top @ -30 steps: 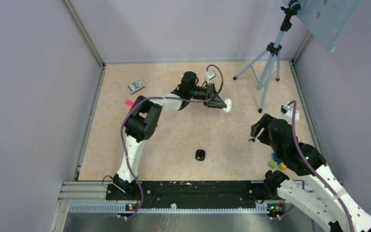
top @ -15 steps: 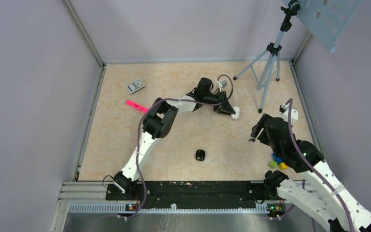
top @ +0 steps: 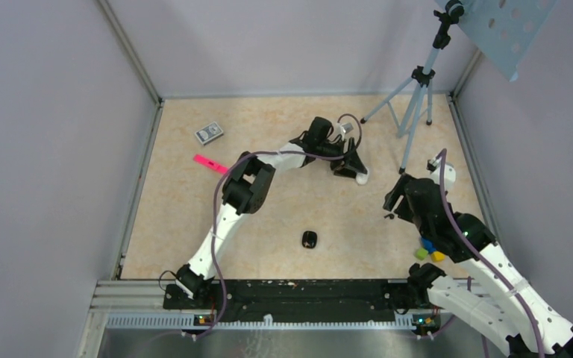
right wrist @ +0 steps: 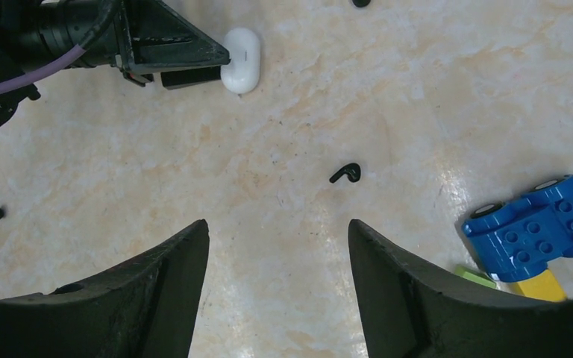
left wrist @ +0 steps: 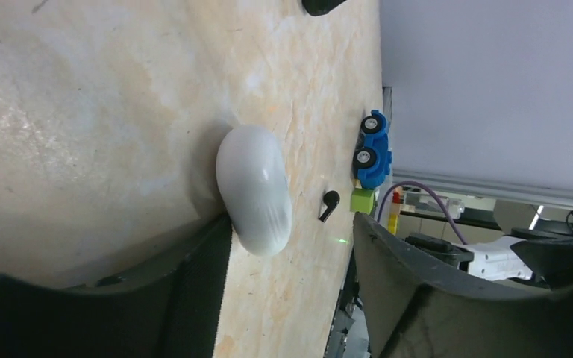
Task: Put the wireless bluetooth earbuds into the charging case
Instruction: Place the charging case with the earbuds at the center of the board, then pick up the charging case from the center of the board.
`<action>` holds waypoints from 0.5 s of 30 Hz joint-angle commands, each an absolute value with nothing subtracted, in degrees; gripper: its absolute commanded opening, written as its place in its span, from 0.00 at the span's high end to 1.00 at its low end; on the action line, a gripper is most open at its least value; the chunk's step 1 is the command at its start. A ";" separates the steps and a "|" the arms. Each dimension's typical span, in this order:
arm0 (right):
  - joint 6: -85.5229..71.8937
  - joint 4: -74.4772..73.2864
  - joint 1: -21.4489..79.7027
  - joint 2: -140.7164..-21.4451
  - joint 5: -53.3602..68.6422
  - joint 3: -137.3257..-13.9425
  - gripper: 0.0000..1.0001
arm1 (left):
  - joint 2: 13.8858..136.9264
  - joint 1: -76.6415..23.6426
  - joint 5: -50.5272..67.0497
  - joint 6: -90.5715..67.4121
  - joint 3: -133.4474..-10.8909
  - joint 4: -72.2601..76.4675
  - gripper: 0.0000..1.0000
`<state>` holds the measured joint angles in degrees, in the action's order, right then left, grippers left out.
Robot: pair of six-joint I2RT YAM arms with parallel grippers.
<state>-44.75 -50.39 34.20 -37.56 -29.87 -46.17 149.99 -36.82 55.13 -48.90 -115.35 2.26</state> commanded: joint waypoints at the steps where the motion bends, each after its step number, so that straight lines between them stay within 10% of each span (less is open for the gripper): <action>1: -44.12 -46.31 33.75 -38.02 -27.95 -46.86 0.32 | 145.09 -36.87 46.29 -40.81 -118.18 -9.98 0.27; 15: -35.44 -27.89 39.48 -50.28 -6.88 -41.06 0.30 | 103.39 -26.32 28.18 -28.41 -83.86 -31.38 0.14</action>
<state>-37.60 -37.50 34.83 -44.97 -15.75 -43.38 118.04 -32.84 34.89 -31.59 -96.97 -23.73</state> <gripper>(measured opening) 0.696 0.869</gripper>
